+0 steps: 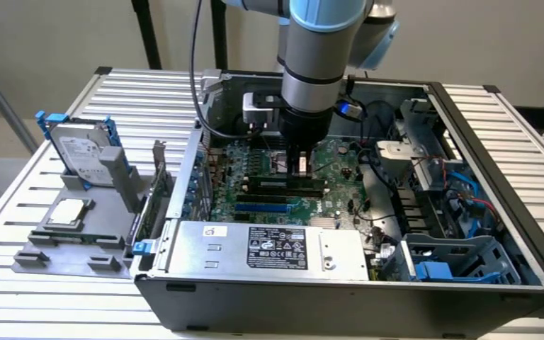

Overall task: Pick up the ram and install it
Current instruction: 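Insert the ram into the slot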

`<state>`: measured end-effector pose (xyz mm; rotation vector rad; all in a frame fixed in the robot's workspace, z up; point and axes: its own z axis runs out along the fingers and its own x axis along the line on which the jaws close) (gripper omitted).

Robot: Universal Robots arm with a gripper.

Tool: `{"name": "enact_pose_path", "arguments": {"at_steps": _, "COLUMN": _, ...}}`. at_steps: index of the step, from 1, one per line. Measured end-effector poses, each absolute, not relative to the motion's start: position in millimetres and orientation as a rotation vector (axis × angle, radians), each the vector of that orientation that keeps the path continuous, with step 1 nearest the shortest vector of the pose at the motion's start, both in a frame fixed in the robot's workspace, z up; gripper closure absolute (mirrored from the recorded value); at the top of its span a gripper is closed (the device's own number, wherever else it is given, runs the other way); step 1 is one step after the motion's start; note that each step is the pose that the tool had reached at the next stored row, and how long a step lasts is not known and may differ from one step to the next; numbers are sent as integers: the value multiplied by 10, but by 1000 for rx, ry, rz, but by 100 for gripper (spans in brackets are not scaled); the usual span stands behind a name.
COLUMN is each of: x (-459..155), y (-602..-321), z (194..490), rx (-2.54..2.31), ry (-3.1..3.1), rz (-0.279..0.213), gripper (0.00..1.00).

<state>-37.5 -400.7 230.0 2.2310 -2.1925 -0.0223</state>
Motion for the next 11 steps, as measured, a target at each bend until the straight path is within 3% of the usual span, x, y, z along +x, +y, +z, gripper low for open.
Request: {"name": "enact_pose_path", "arguments": {"at_steps": 11, "x": -364, "y": -3988, "z": 2272, "rx": 2231, "ry": -2192, "rz": -22, "gripper": 86}}
